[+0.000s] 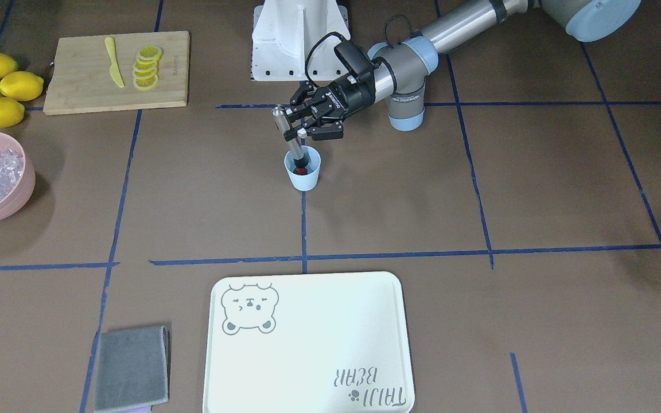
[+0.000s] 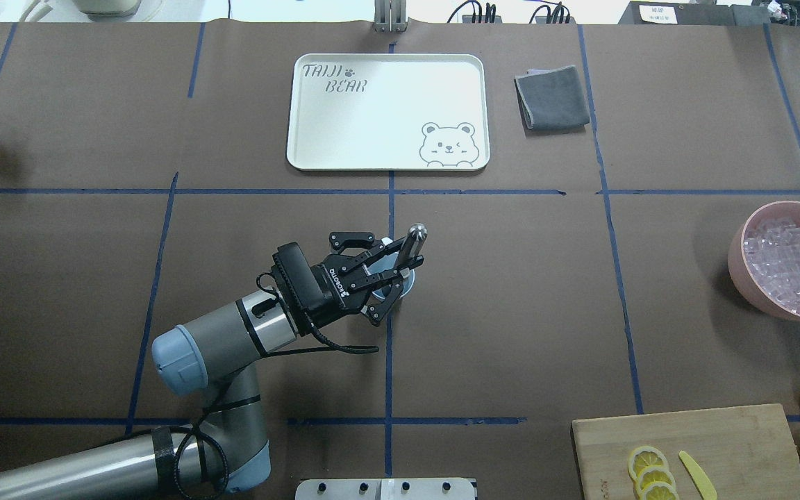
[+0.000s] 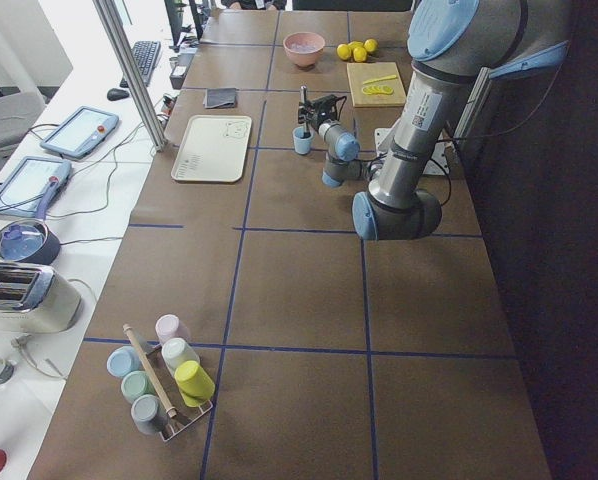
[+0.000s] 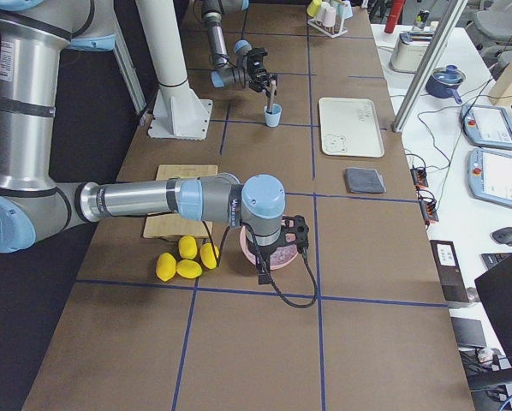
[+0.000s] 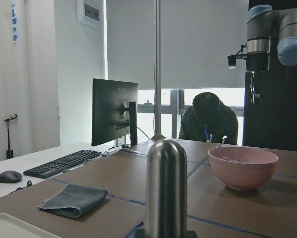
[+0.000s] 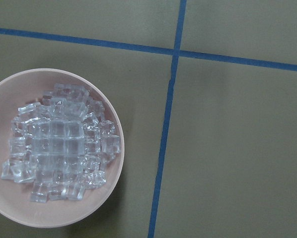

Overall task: Mash ice and strawberries in cup
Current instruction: 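Lower the pestle into the cup and press down on the contents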

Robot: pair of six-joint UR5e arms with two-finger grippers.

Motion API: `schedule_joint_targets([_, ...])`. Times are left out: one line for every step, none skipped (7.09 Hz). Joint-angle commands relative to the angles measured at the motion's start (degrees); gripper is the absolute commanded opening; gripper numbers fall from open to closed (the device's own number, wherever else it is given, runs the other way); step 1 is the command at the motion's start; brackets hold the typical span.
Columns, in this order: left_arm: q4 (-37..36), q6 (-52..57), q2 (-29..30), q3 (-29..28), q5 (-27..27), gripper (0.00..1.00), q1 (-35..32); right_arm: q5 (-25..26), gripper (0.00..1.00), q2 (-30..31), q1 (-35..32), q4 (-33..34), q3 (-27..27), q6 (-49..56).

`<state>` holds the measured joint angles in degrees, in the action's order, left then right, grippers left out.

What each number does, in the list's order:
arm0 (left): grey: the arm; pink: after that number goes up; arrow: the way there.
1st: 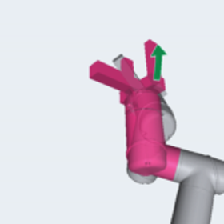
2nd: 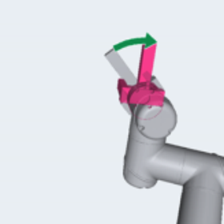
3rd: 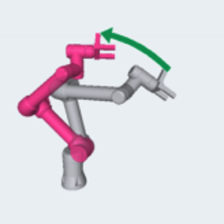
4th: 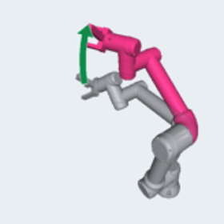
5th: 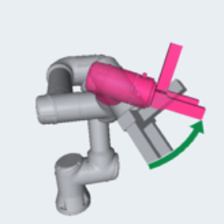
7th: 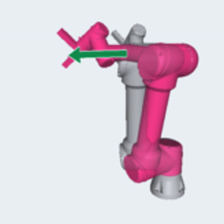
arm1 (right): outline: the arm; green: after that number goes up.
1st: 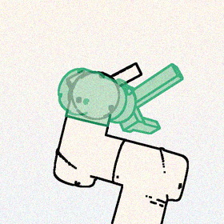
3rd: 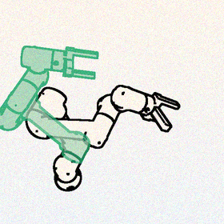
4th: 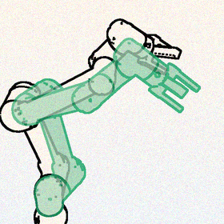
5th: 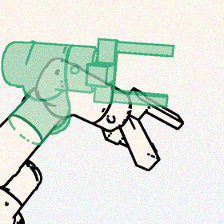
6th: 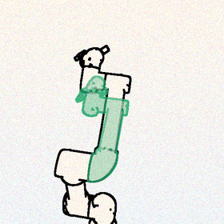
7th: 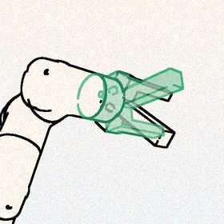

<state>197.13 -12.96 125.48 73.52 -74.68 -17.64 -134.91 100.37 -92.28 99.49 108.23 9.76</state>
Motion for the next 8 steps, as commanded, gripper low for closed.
schedule_joint_targets([-0.3, -0.1, 0.2, 2.8, -0.5, 0.00, -1.7, 0.0, 0.99, 0.0, 0.0, 0.0, 0.0, 0.0])
schedule_joint_targets([-0.7, -0.2, 0.3, 3.7, -0.5, 0.00, -2.1, 0.0, 0.99, 0.0, 0.0, 0.0, 0.1, 0.0])
schedule_joint_targets([-0.8, -0.7, 0.3, 4.4, -0.5, 0.00, -3.1, 0.0, 0.99, 0.0, 0.0, 0.0, 0.1, 0.0])
schedule_joint_targets([-4.0, -0.8, 0.2, 6.2, -0.5, 0.00, -3.7, 0.0, 0.99, 0.0, 0.0, 0.0, 0.1, 0.0])
schedule_joint_targets([-12.3, -0.8, -0.3, 10.6, -0.5, 0.00, -4.2, 0.0, 0.99, -0.1, 0.0, 0.0, 0.1, 0.0])
schedule_joint_targets([-21.0, -0.8, -0.8, 15.2, -0.5, 0.00, -4.8, 0.0, 0.99, -0.2, 0.0, 0.0, 0.1, 0.0])
schedule_joint_targets([-30.2, -0.9, -0.8, 19.2, -0.5, 0.00, -4.9, 0.0, 0.99, -0.1, 0.0, 0.0, 0.1, 0.0])
schedule_joint_targets([-37.0, -1.9, -0.8, 20.9, -0.4, 0.00, -5.1, 0.0, 0.99, -0.1, 0.0, 0.0, 0.0, 0.0])
